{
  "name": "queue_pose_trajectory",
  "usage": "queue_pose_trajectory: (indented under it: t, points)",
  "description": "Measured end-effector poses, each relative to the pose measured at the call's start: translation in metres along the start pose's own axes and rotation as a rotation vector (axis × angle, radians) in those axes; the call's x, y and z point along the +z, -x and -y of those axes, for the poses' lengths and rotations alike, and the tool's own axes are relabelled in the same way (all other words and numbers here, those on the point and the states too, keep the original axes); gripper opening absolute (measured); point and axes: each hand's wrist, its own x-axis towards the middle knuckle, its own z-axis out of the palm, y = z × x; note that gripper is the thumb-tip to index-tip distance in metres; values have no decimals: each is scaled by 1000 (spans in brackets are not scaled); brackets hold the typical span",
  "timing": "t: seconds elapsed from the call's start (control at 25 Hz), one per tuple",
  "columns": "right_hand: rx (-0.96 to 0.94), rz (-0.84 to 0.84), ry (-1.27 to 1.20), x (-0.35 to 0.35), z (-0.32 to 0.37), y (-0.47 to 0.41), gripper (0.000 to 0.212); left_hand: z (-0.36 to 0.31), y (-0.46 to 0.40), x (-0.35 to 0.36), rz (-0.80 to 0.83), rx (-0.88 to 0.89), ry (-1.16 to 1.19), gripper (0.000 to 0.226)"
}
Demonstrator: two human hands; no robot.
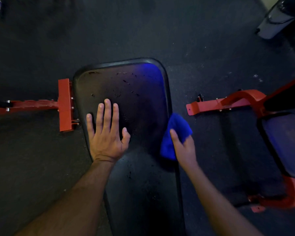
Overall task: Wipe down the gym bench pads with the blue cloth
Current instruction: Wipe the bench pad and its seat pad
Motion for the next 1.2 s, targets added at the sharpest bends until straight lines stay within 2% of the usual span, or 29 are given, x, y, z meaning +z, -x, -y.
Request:
queue_pose_trajectory:
  t: [0.04,0.12,0.24,0.28,0.4,0.48,0.56,0.64,0.72,0.8,0.92,1.08,1.2]
  points:
    - [-27,20,67,-6,-12,17,36,0,0,1,2,2,-1,80]
    - [-51,32,55,-18,-12,5,14,0,-1,0,0,2,5,80]
    - [-190,2,-72,-27,61,-85,27,-1,-2,-2,3,-6,19,80]
    - [-264,54,-67,-24,95,-117,27,-1,-2,-2,6,-8,23,80]
    - [-407,411,296,11,170,-175,17,-1,-2,-3,12,-11,29,81]
    - [-363,619,455,35,194,-192,3,0,-2,-5,11,-12,36,81]
    - [-360,755,580,61,213,-206,19,1,-2,-5,7,-19,43,80]
    - [-469,880,735,102,234,-207,29,0,-3,-6,4,-20,41,78]
    - [-589,1007,795,155,250,-192,29,1,-3,-6,13,-16,45,77]
    - [-617,1095,843,197,259,-175,26,2,-2,-7,19,-14,50,76]
    - [-578,1097,764,173,253,-187,21,2,-3,-6,11,-13,51,77]
    - [-371,939,611,55,220,-223,36,2,-2,-2,5,-5,54,79]
    - [-322,857,576,30,209,-229,42,3,-1,-1,-3,-3,55,79]
